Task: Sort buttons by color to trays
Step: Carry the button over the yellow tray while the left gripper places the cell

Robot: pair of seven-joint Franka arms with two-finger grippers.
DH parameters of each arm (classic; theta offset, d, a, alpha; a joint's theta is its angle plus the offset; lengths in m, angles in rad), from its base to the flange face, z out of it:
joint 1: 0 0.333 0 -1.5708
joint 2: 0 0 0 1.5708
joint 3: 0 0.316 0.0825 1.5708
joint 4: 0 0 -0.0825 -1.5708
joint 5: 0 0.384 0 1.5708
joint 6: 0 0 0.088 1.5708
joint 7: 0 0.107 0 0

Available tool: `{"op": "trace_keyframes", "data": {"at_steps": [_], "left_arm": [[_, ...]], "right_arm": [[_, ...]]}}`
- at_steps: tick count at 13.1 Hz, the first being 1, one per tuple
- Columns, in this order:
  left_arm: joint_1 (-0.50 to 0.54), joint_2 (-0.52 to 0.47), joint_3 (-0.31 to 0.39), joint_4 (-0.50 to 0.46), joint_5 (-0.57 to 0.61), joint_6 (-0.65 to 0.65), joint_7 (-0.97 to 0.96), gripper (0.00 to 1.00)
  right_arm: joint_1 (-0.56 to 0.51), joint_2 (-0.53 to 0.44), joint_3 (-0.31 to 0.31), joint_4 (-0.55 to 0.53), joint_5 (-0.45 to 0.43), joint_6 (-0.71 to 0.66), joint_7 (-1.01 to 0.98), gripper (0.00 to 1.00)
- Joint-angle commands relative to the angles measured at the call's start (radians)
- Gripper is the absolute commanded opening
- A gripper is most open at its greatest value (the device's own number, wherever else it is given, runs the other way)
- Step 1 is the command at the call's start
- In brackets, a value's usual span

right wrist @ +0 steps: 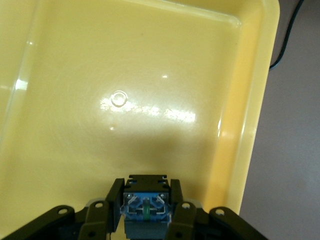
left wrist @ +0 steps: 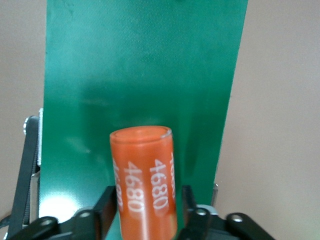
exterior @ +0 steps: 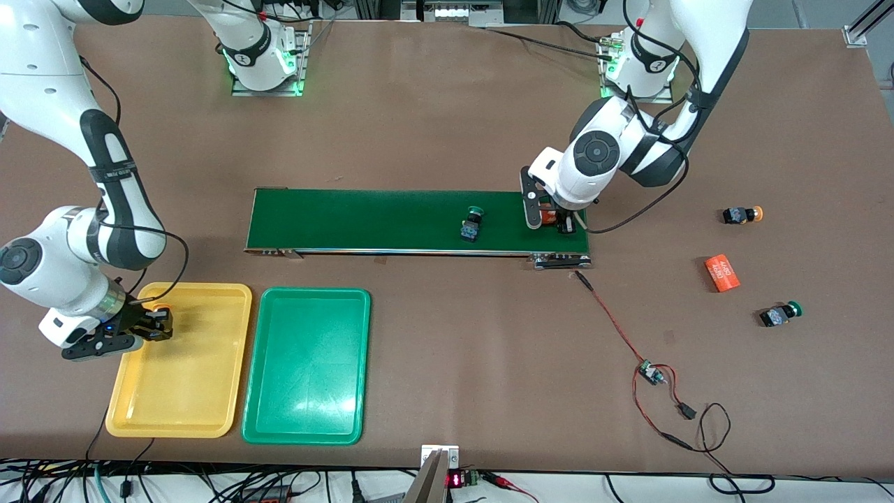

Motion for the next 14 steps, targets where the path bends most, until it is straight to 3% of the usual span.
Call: {"op": "trace_keyframes", "data": {"at_steps": [1, 3, 4, 6, 8, 14], "left_arm": [[-0.002, -0.014, 0.0, 0.012, 0.025, -0.012, 0.015, 1.0], [0.0, -0.046, 0.0, 0.015, 0.022, -0.012, 0.014, 1.0], [0.006, -0.068, 0.0, 0.022, 0.019, -0.01, 0.012, 1.0], [0.042, -0.108, 0.0, 0.041, 0.018, -0.015, 0.014, 1.0], [0.131, -0.112, 0.001, 0.058, 0.015, -0.013, 0.008, 1.0], [0.429, -0.07, 0.027, 0.063, 0.019, -0.01, 0.009, 1.0]], "right_arm": [[-0.022, 0.023, 0.019, 0.008, -0.004, 0.054, -0.013, 0.32], [-0.023, 0.034, 0.019, 0.008, -0.004, 0.063, -0.013, 0.36], [-0.022, 0.037, 0.019, 0.008, -0.012, 0.063, -0.013, 0.49], [-0.023, 0.038, 0.019, 0.008, -0.007, 0.063, -0.013, 0.66], [-0.022, 0.038, 0.019, 0.006, -0.007, 0.062, -0.013, 0.76], [-0.014, -0.021, 0.029, 0.008, 0.002, -0.067, 0.0, 0.8]]}}
